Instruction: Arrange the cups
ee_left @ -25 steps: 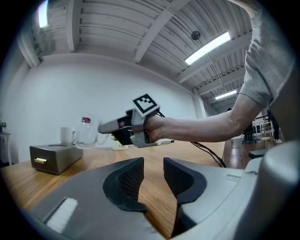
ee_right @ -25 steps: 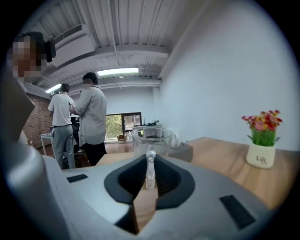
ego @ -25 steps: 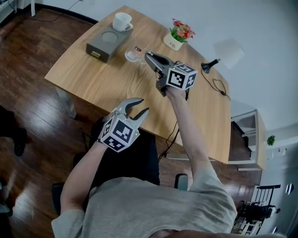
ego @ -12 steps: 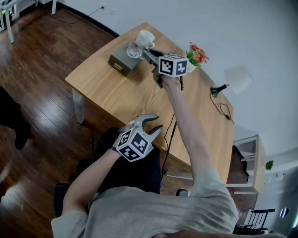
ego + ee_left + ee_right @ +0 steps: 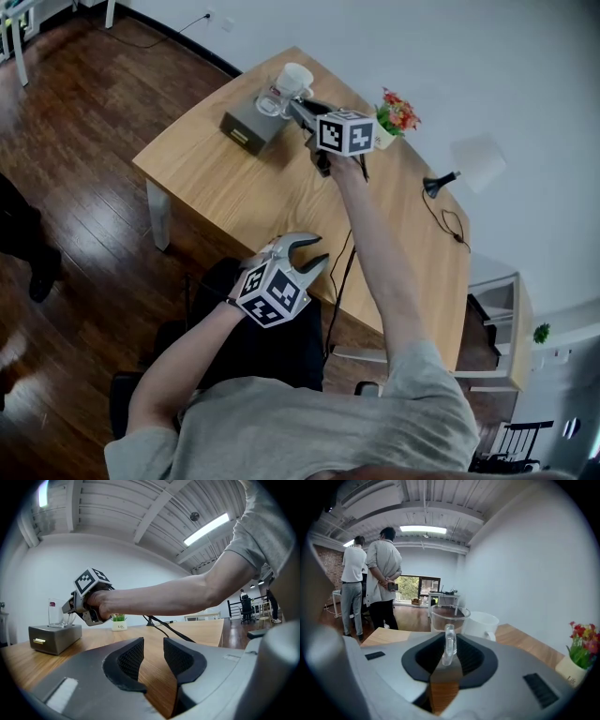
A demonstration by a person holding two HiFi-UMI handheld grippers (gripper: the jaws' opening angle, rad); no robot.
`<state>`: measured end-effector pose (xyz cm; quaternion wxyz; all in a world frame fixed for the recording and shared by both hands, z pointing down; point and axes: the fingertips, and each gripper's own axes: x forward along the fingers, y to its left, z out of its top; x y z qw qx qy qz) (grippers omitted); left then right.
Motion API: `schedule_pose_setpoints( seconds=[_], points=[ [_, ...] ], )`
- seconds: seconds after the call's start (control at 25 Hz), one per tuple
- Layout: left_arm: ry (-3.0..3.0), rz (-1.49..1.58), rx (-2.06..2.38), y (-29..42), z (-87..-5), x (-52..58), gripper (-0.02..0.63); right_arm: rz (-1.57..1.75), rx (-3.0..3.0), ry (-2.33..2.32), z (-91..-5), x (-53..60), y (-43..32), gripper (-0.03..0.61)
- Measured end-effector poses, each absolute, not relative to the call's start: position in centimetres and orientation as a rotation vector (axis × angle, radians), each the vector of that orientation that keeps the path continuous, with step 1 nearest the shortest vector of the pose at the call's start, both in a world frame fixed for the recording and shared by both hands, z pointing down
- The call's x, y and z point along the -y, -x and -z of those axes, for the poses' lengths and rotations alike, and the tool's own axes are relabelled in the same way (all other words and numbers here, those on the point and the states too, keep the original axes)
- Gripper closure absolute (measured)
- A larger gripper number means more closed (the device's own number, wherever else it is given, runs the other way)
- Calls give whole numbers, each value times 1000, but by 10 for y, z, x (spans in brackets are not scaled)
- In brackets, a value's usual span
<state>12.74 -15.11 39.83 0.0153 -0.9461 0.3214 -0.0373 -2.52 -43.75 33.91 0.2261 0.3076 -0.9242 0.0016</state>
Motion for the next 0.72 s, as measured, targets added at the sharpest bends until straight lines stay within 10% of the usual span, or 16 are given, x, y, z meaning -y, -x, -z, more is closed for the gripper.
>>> schedule_pose_setpoints(
  seconds=[0.72],
  points=[
    [2920,106,-1022,-123,-396,150,492,95,2800,-969,-342,193,-143,483]
  ],
)
